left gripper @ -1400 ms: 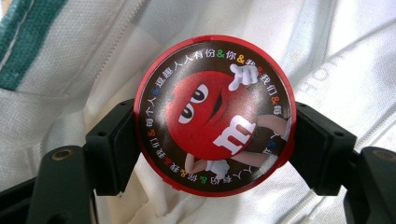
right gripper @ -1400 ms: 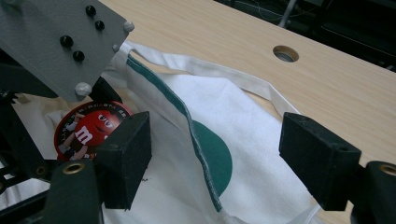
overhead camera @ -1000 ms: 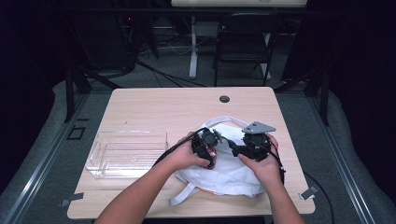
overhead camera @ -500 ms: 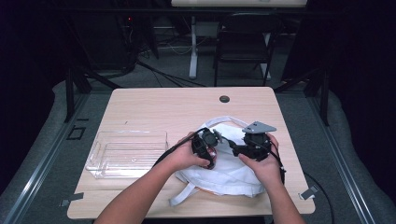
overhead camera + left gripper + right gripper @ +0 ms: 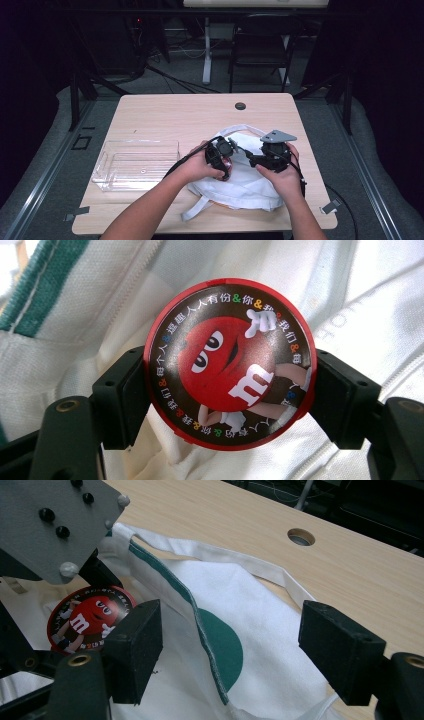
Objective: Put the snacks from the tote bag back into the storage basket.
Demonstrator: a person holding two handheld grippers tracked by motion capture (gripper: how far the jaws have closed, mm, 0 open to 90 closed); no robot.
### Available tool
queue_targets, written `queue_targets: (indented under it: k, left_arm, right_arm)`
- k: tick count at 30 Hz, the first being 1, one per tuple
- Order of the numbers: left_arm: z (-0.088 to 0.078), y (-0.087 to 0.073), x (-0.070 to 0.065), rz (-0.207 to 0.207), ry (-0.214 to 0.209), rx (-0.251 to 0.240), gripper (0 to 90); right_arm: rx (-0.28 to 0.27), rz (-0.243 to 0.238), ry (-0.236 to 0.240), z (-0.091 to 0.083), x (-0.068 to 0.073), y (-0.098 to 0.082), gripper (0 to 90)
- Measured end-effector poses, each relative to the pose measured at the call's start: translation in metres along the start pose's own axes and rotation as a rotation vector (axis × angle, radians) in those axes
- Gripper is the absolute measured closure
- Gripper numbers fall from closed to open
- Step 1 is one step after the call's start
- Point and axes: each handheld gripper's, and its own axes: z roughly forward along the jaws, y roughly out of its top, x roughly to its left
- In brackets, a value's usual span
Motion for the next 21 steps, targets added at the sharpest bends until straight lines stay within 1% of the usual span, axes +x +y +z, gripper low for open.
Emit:
queue_targets:
  k: [1, 4, 9, 12, 13, 15, 21]
  left_arm:
    - [-0.001, 0.0, 0.0, -0.001, 0.002, -0.007, 25.4]
    - [-0.004, 0.002, -0.001, 0.003, 0.005, -0.004, 25.4]
    - [-0.008, 0.003, -0.002, 0.007, 0.008, -0.013, 25.5]
    - [-0.011, 0.004, -0.003, 0.015, 0.014, -0.019, 25.5]
    - [-0.014, 0.005, -0.003, 0.024, 0.012, -0.009, 25.5]
    - [-0.015, 0.005, -0.003, 0.02, 0.014, -0.02, 25.5]
    - [-0.021, 0.005, -0.003, 0.015, 0.012, -0.022, 25.5]
  right_arm:
    - [-0.005, 0.0, 0.0, 0.0, 0.0, 0.0, 25.5]
    - [-0.009, 0.003, 0.0, 0.0, 0.0, 0.0, 25.4]
    - [-0.018, 0.007, 0.0, -0.002, -0.002, 0.0, 25.5]
    - [-0.011, 0.007, -0.005, -0.004, -0.004, 0.001, 25.5]
    - [-0.012, 0.008, -0.005, -0.004, -0.004, 0.001, 25.5]
    - [-0.012, 0.008, -0.005, -0.003, -0.004, 0.0, 25.5]
    - [-0.01, 0.011, -0.009, -0.003, -0.005, 0.0, 25.5]
